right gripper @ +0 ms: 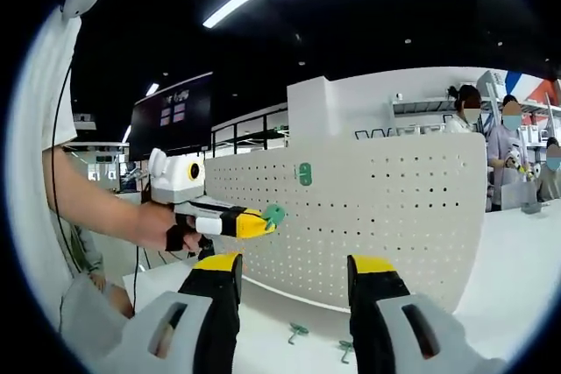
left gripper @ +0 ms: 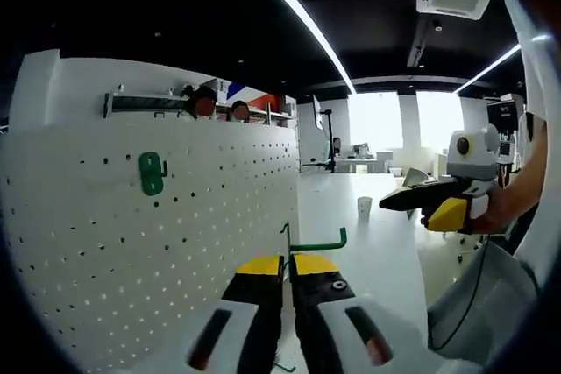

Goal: Insert the hook assembly into the mounting plate slot until the hook locks in place.

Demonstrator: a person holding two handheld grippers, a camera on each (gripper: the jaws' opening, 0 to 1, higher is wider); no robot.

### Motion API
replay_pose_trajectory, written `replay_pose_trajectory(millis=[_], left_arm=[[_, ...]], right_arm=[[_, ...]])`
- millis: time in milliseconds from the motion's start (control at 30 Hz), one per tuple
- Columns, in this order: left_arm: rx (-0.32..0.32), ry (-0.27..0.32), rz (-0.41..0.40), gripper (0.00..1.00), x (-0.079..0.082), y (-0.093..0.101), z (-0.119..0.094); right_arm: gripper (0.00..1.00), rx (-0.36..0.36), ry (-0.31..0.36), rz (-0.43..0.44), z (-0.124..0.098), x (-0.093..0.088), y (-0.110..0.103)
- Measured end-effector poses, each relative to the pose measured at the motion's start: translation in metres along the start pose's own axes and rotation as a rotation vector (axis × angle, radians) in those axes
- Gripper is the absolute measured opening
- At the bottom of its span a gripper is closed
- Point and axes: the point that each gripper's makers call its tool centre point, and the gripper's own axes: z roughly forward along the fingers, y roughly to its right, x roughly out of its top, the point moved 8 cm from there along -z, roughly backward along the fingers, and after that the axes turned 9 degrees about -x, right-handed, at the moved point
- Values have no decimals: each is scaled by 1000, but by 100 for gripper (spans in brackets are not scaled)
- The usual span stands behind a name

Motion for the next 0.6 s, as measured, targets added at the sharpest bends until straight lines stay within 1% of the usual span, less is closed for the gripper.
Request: replay_pose_trajectory(millis=[67,133,300,467,567,600], left_arm=[[-3,28,-6,3,4,2,0],[-5,38,3,3,6,4,0],[-11,63,-7,3,9,7,1],[-12,68,-7,3,10,7,1],[-10,67,-10,3,10,7,1],[-11,69,-14,3,10,7,1]], right_arm=[[46,0,2,4,0,1,0],[46,-1,1,3,0,0,0],[46,2,1,4,1,0,-1],[46,2,4,6,1,0,-2],[46,-2,12,26,1,1,-1],[46,-6,18,46,2,1,0]])
